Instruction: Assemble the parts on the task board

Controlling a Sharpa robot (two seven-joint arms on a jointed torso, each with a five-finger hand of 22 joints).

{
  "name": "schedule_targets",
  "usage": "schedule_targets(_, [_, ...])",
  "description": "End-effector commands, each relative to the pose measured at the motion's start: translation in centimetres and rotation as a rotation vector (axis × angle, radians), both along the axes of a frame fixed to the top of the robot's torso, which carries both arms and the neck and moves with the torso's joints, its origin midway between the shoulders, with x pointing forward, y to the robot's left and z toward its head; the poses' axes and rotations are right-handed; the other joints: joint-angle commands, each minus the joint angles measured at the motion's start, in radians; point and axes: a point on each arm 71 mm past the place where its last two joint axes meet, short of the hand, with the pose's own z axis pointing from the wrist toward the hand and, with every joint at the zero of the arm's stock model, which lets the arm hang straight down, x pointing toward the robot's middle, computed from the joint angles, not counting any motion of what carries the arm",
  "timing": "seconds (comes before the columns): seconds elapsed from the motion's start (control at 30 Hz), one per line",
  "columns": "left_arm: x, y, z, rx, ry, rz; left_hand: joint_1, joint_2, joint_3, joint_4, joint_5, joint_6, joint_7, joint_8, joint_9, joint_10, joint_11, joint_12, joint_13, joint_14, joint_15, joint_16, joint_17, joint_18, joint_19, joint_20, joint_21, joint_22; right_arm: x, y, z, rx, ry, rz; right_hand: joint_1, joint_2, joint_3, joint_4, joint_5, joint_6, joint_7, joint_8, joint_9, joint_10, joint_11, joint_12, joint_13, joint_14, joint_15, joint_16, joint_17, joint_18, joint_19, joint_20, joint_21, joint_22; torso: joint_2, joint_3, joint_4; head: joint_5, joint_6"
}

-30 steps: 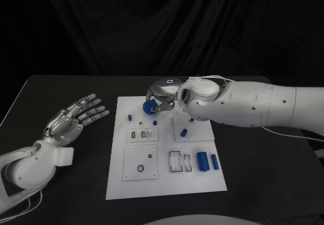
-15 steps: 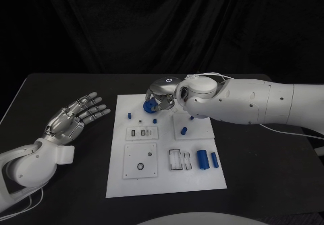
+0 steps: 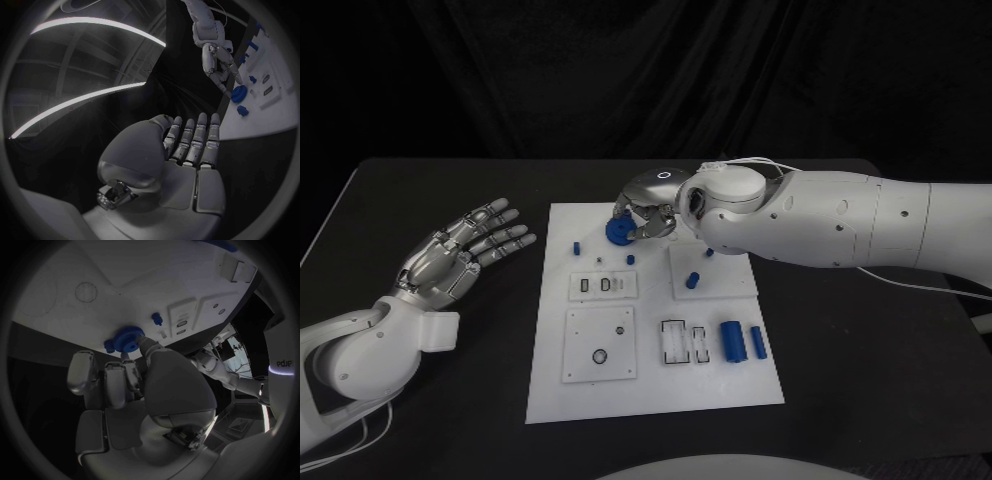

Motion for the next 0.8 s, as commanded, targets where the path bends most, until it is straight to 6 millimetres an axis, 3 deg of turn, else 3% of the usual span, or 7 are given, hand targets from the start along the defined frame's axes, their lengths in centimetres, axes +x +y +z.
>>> schedule_targets(0.03, [-0.03, -0.12, 0.11, -0.016, -0.004, -0.008, -0.002, 0.003, 0.005, -0.001, -0.002, 0.004, 0.006, 0.000, 0.001, 0.001, 0.008, 0.004, -0.001, -0.002, 0.004, 0.005, -0.001, -0.012, -0.007, -0.002, 0.006, 0.001, 0.03, -0.18, -0.34, -0.028, 0.020, -0.025, -0.016, 0.001, -0.012, 0.009, -0.031, -0.028, -0.002, -0.014, -0.013, -0.012, -0.001, -0.007, 0.008, -0.007, 0.003, -0.007, 0.085, 0.011, -0.014, 0.000, -0.012, 0.023, 0.000, 0.0003, 0.0003, -0.001, -0.001])
schedule_targets(0.23, [-0.02, -0.13, 0.10, -0.016, -0.003, -0.009, -0.002, 0.003, 0.005, -0.001, -0.002, 0.004, 0.006, 0.000, 0.001, 0.001, 0.008, 0.004, -0.001, -0.002, 0.004, 0.005, -0.001, -0.012, -0.007, -0.002, 0.006, 0.001, 0.13, -0.32, -0.50, -0.036, 0.027, -0.035, -0.025, 0.001, -0.026, 0.016, -0.064, -0.053, 0.001, -0.017, -0.026, -0.026, 0.001, -0.014, -0.001, -0.015, 0.005, -0.016, 0.077, 0.013, -0.021, 0.001, -0.026, 0.017, -0.001, -0.0002, 0.0004, -0.002, -0.002])
schedule_targets(0.8, [0.04, -0.09, 0.06, -0.016, -0.002, -0.012, -0.004, 0.002, 0.007, -0.002, -0.003, 0.003, 0.007, 0.000, 0.001, 0.002, 0.009, 0.004, -0.001, -0.003, 0.005, 0.006, -0.002, -0.013, -0.008, -0.002, 0.007, 0.001, 0.44, -1.05, -1.16, -0.066, 0.052, -0.069, -0.035, 0.012, -0.035, 0.026, -0.073, -0.051, 0.008, -0.011, -0.033, -0.056, 0.007, -0.028, -0.022, -0.030, 0.009, -0.035, 0.057, 0.019, -0.040, 0.003, -0.052, 0.001, -0.001, -0.0003, 0.0017, -0.003, -0.003])
